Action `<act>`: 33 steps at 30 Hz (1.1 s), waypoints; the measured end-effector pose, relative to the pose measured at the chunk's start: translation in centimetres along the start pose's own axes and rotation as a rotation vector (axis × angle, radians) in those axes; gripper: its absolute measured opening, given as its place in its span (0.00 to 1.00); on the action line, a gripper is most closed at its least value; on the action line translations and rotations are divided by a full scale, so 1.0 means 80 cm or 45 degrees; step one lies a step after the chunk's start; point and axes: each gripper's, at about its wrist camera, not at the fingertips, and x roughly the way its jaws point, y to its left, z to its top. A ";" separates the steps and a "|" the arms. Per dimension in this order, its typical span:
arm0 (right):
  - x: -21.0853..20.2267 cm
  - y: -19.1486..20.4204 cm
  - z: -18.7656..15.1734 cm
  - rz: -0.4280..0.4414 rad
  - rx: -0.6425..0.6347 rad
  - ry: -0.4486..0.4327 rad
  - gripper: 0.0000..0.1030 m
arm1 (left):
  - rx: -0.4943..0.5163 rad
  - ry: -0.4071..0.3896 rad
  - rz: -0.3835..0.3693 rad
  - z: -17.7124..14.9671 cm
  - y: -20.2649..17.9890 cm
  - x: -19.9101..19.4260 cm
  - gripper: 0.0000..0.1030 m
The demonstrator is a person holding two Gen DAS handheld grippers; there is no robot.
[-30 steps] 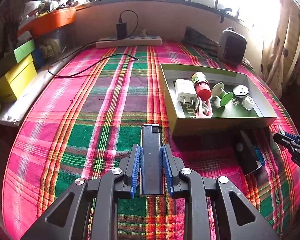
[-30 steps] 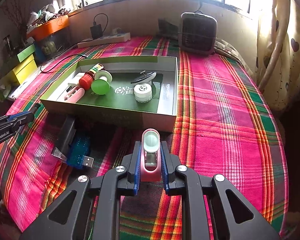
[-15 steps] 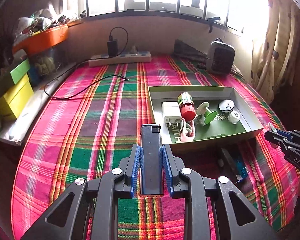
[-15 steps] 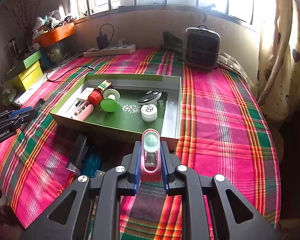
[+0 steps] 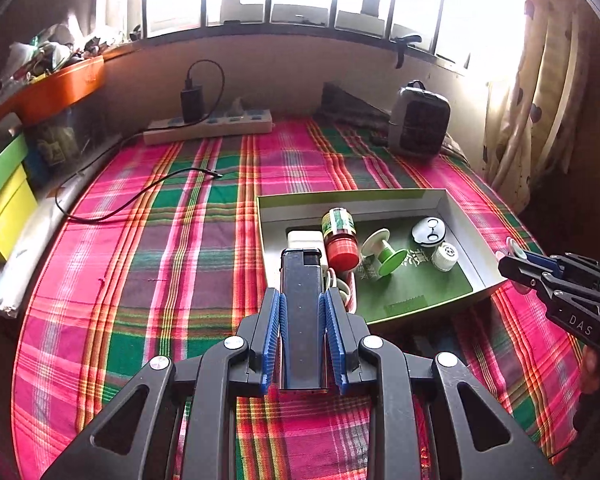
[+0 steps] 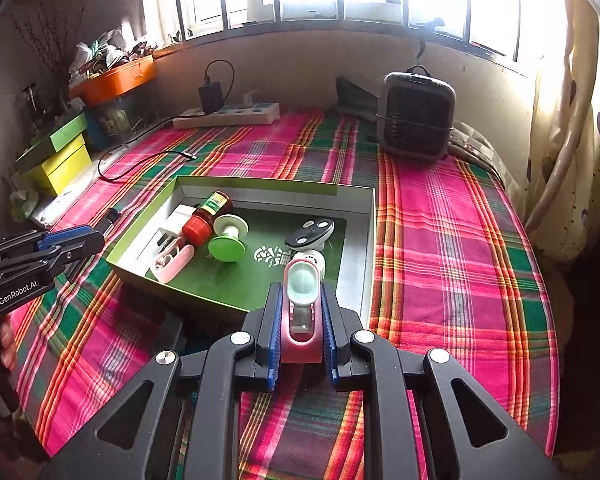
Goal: Organize rigid objects
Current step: 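Carry the lighter and stapler over the tray with both grippers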
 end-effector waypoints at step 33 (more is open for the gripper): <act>0.118 0.012 0.067 0.092 -0.011 0.134 0.18 | -0.034 0.057 -0.046 0.039 0.003 0.076 0.21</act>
